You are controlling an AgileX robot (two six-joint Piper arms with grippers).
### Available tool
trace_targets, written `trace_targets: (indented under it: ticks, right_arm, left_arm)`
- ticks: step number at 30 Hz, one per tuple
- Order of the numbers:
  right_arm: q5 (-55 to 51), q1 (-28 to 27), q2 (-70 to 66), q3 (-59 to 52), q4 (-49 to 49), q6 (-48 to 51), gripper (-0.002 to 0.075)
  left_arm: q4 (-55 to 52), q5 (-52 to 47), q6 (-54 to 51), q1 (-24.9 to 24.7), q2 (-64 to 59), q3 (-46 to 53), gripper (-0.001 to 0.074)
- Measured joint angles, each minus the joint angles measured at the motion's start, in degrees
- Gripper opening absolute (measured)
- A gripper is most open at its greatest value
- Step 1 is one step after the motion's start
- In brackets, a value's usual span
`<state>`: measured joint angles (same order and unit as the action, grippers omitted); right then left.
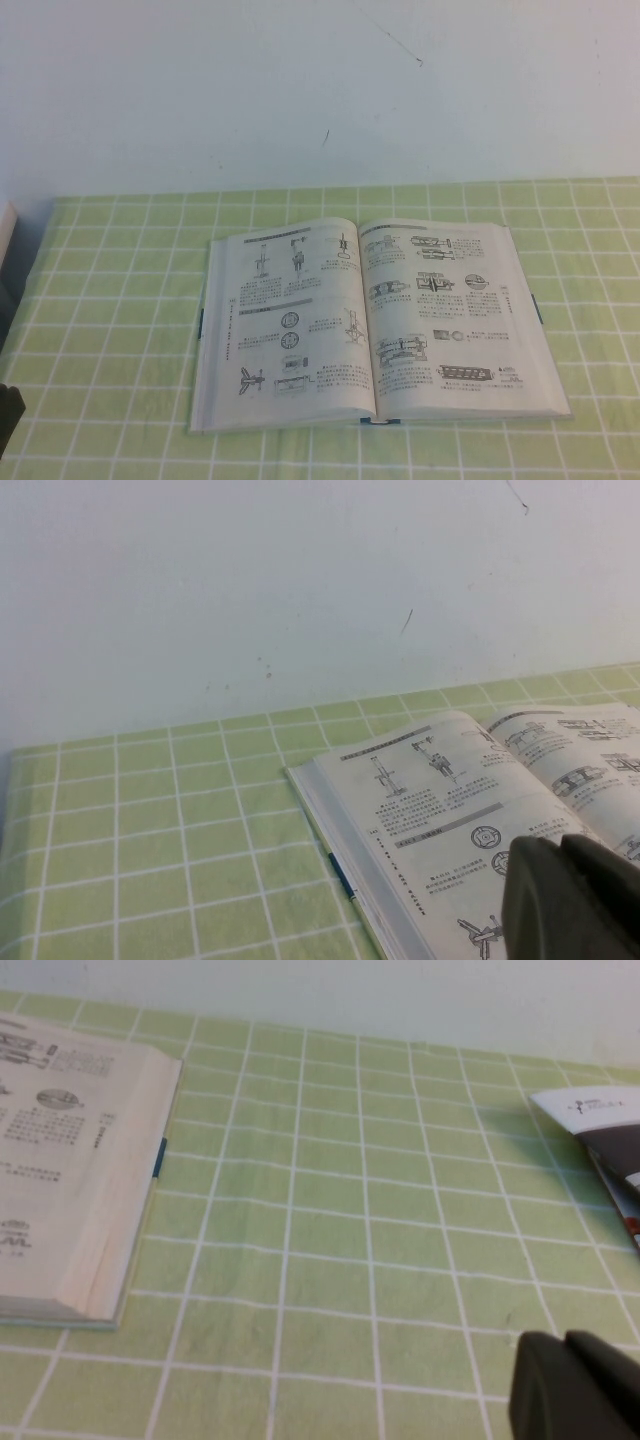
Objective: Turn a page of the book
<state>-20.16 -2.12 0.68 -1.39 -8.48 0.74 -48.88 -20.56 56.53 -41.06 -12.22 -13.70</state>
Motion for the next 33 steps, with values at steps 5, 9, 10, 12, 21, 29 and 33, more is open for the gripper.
trace_targets:
  ticks: [5, 9, 10, 12, 21, 29, 33]
  right_arm:
    - [-0.23, 0.0, 0.0, 0.11, 0.0, 0.09, -0.0004]
    - [-0.31, 0.0, 0.0, 0.11, 0.0, 0.09, -0.0004]
    - [-0.31, 0.0, 0.0, 0.11, 0.0, 0.09, -0.0004]
    - [-0.31, 0.0, 0.0, 0.11, 0.0, 0.09, -0.0004]
    - [-0.31, 0.0, 0.0, 0.11, 0.0, 0.12, -0.0004]
    - [-0.36, 0.0, 0.0, 0.11, 0.0, 0.22, -0.0004]
    - [-0.36, 0.0, 0.0, 0.11, 0.0, 0.22, -0.0004]
  left_arm:
    - [0.0, 0.0, 0.0, 0.0, 0.0, 0.0, -0.0004]
    - [0.0, 0.0, 0.0, 0.0, 0.0, 0.0, -0.0004]
    - [0.0, 0.0, 0.0, 0.0, 0.0, 0.0, -0.0004]
    - [0.0, 0.0, 0.0, 0.0, 0.0, 0.0, -0.0004]
    - [0.12, 0.0, -0.13, 0.0, 0.0, 0.0, -0.0004]
    - [18.57, -3.75, -14.23, 4.15, 3.38, 3.81, -0.0004]
    - [30.76, -1.81, -28.29, 12.42, 7.72, 8.57, -0.0004]
